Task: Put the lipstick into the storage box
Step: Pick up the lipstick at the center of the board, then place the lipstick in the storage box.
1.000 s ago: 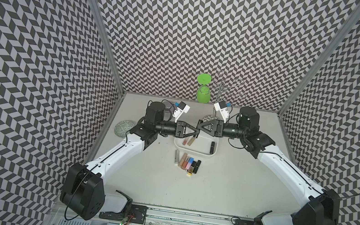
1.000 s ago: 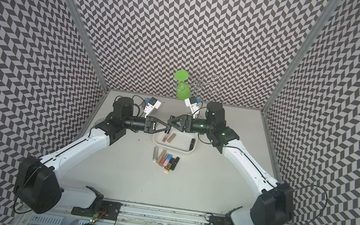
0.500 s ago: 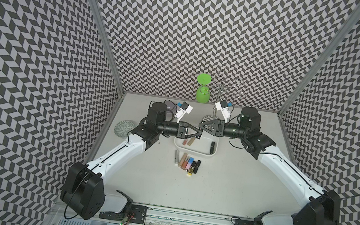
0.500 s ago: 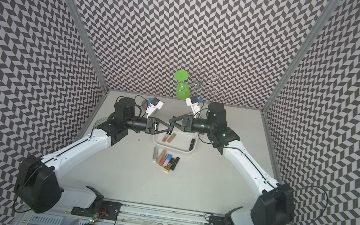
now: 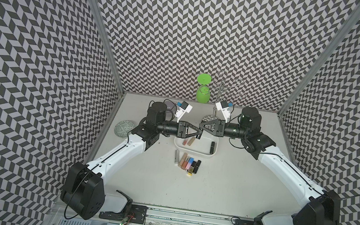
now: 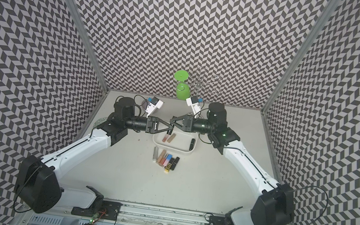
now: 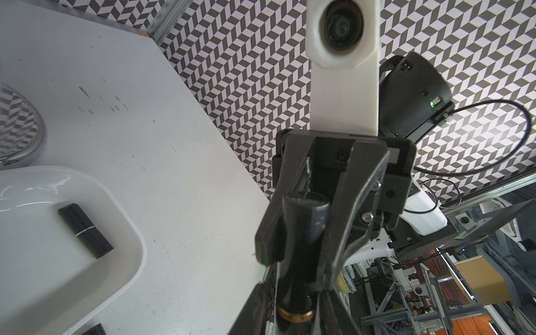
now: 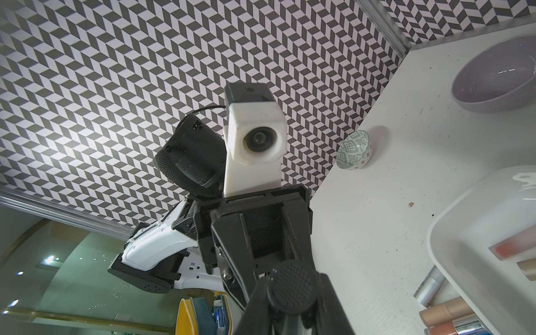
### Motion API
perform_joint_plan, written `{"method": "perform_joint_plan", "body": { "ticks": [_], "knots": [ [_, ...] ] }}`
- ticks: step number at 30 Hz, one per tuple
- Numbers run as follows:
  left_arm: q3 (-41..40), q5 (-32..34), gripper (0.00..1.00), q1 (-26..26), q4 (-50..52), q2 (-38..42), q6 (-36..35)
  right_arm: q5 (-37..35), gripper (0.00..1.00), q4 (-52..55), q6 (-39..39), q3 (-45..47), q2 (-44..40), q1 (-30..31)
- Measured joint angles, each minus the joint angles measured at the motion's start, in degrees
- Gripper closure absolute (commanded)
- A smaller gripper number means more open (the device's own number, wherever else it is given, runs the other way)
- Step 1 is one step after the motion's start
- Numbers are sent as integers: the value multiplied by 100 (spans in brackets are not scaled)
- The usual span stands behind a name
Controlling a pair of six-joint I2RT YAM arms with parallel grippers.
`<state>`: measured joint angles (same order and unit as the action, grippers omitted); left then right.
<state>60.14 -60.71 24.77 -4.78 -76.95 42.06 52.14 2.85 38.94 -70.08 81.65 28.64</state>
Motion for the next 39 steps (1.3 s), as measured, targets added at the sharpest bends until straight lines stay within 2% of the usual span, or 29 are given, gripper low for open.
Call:
{"method": "perform_joint_plan", "body": {
  "ticks": [2,12,21,23,24,25,31,39],
  "knots": [
    [20,20,48,0,15,0,-20,0,84,11,-22,15,-11,-33],
    [181,310,47,-9,428,35,-278,-203,84,389,-249,42,-111,-297],
    [111,1360,33,-184,1672,483,-997,-1161,84,1410,-680,-149,109,-343],
    [0,1598,24,-203,1853,627,-1150,-1377,84,1606,-741,-181,199,-343],
    [-66,1703,6,-205,1945,688,-1220,-1475,83,1690,-769,-186,238,-343],
    [-133,1799,1,-205,2020,726,-1296,-1578,83,1781,-789,-197,282,-343],
    [-516,2120,1,-243,2450,695,-1510,-2009,83,2188,-815,-343,678,-343],
    [-793,2354,1,-310,2736,645,-1692,-2177,84,2575,-887,-708,1408,-345]
  ]
}}
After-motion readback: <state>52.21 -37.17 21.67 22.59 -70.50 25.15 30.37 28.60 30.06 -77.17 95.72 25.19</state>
